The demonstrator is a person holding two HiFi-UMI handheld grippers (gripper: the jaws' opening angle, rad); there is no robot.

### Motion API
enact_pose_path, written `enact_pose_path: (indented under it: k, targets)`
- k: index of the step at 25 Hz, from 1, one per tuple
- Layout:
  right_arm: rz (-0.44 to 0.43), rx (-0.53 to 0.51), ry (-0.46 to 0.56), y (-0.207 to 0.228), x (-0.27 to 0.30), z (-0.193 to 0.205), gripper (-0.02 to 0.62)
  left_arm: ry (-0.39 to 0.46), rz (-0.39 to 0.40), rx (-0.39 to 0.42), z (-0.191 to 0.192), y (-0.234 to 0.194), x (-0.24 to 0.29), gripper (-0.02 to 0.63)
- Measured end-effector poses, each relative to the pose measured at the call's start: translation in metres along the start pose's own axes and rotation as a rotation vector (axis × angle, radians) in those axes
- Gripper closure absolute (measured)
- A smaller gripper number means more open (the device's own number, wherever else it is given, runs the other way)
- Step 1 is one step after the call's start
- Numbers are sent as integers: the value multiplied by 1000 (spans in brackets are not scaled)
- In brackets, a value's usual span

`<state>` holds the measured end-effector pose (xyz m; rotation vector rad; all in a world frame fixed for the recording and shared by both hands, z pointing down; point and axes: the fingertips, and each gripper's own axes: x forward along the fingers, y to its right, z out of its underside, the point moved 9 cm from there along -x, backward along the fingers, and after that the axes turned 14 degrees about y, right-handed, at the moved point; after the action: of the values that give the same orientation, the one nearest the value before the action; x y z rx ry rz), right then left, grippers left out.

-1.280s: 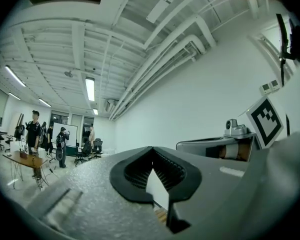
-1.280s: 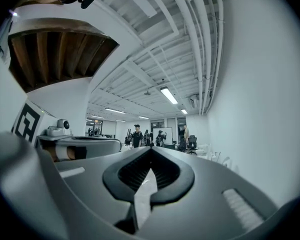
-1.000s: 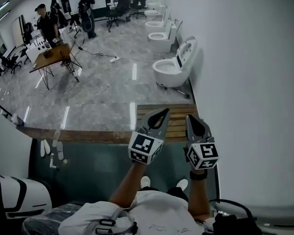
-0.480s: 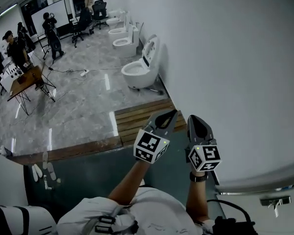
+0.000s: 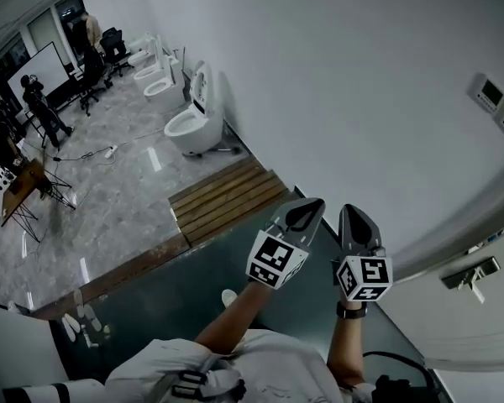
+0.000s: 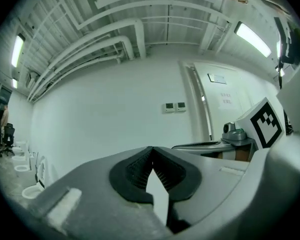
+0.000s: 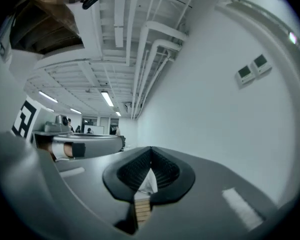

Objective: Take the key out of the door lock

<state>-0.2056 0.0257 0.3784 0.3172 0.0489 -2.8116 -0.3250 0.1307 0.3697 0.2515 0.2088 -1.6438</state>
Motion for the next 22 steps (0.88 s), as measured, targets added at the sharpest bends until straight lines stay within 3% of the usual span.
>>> enact_pose_path:
  k: [3, 7, 13, 16, 22]
  targets:
    - [41, -94, -28, 29, -49, -10, 592, -4, 32, -21, 9, 56, 12, 604]
    - [61, -29, -27, 54, -101, -15, 592, -33, 60, -41, 17, 113, 17, 604]
    - [145, 24, -30, 72, -153, 4, 592, -77, 154, -68, 41, 154, 33, 604]
    - [247, 24, -28, 110, -178, 4, 592, -82, 274, -98, 55, 190, 76, 604]
    - [627, -67, -54, 217, -272, -19, 592, -80, 634, -219, 87, 318, 182, 604]
